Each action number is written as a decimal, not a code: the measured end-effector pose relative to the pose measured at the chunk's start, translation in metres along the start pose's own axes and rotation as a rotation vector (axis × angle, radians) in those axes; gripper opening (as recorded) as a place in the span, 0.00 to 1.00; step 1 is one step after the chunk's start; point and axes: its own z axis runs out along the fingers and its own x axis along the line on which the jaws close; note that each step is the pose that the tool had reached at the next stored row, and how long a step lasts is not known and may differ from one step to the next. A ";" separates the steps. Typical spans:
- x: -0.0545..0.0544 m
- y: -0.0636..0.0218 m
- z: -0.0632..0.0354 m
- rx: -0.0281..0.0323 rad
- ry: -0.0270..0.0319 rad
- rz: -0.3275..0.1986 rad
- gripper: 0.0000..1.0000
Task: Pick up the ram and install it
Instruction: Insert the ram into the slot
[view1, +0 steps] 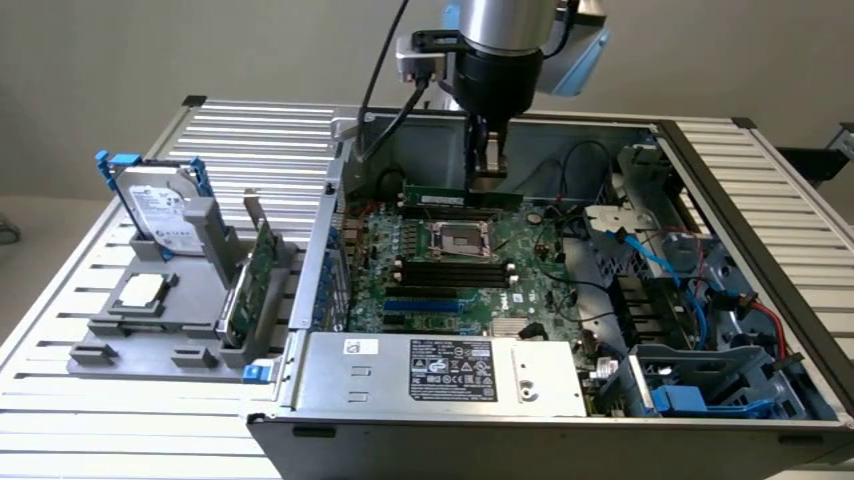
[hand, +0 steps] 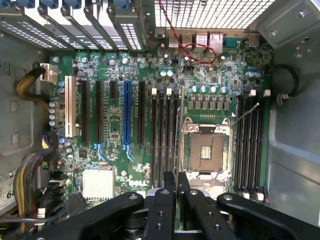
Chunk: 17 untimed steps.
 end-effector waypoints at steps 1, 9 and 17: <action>0.000 0.0000 0.0018 0.0000 0.0001 0.000 0.14; 0.004 -0.0002 0.0164 0.0000 0.0000 0.000 0.14; 0.007 -0.0004 0.0309 -0.0001 0.0001 0.000 0.14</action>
